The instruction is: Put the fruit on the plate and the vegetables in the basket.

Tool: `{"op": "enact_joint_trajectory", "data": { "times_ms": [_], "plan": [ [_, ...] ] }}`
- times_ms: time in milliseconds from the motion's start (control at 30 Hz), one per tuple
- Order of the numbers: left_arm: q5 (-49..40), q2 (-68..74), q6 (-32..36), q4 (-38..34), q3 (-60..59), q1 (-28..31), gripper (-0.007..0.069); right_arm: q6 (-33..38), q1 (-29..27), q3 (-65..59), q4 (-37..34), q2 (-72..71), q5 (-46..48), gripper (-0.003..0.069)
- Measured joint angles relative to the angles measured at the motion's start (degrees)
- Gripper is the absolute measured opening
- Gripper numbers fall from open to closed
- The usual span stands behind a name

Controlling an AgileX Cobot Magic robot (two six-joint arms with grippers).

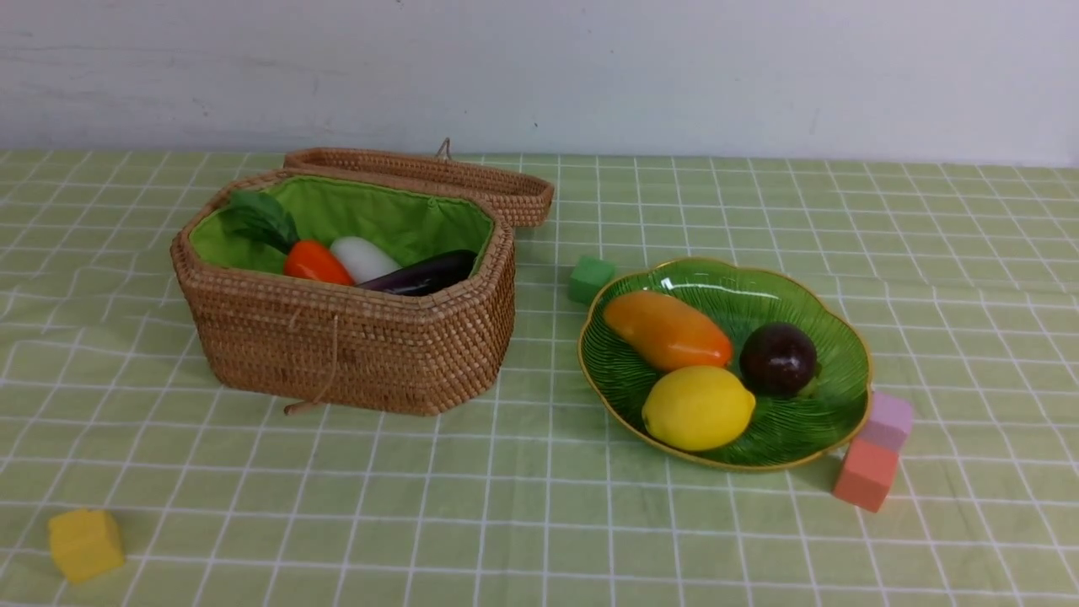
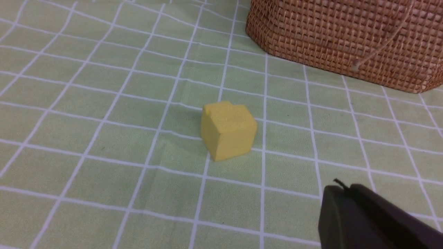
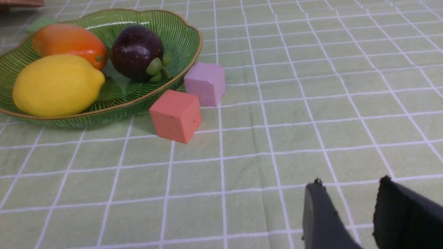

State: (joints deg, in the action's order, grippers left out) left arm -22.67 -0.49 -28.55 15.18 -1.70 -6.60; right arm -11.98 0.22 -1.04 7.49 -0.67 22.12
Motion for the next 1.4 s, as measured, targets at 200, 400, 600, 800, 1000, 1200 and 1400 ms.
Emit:
{"op": "enact_joint_trajectory", "data": {
  "times_ms": [200, 400, 600, 800, 1000, 1200, 1400],
  "plan": [
    [0.05, 0.0, 0.0, 0.0, 0.0, 0.0, 0.0008, 0.0, 0.0, 0.0, 0.0, 0.0, 0.0, 0.0242],
    [0.05, 0.0, 0.0, 0.0, 0.0, 0.0, 0.0019, 0.0, 0.0, 0.0, 0.0, 0.0, 0.0, 0.0242],
    [0.05, 0.0, 0.0, 0.0, 0.0, 0.0, 0.0026, 0.0, 0.0, 0.0, 0.0, 0.0, 0.0, 0.0242],
    [0.05, 0.0, 0.0, 0.0, 0.0, 0.0, 0.0031, 0.0, 0.0, 0.0, 0.0, 0.0, 0.0, 0.0242],
    [0.05, 0.0, 0.0, 0.0, 0.0, 0.0, 0.0039, 0.0, 0.0, 0.0, 0.05, 0.0, 0.0, 0.0242],
    [0.05, 0.0, 0.0, 0.0, 0.0, 0.2, 0.0044, 0.0, 0.0, 0.0, 0.05, 0.0, 0.0, 0.0242],
    [0.05, 0.0, 0.0, 0.0, 0.0, 5.74, 0.0053, 0.0, 0.0, 0.0, 0.05, 0.0, 0.0, 0.0242]
  ]
}}
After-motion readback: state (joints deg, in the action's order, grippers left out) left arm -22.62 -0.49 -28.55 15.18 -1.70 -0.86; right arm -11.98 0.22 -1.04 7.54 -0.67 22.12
